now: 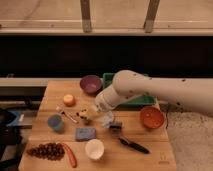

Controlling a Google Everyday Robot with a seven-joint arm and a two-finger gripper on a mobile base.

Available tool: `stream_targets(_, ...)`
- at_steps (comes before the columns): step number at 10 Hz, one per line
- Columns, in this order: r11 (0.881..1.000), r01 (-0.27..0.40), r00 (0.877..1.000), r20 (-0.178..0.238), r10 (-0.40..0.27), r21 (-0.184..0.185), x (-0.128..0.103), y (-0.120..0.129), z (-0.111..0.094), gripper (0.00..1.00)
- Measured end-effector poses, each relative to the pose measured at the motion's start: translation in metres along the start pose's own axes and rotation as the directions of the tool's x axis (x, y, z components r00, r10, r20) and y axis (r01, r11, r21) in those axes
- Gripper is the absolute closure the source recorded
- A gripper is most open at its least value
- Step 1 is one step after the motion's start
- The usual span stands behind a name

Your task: Place banana in paper cup

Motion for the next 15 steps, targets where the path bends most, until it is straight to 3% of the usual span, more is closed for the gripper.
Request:
stream_targets(3, 1.000, -0.027, 0.999, 0.020, 0.027, -0.013, 0.013, 0.009, 0.005, 1.00)
stream_targets(8, 0.997, -0.023, 0.996, 0.083, 0.029, -0.072, 0.018, 0.025, 0.018, 1.00)
stream_targets(15, 0.995, 0.041, 0.992, 0.119, -0.031, -0.086, 0.011, 0.039, 0.010, 1.00)
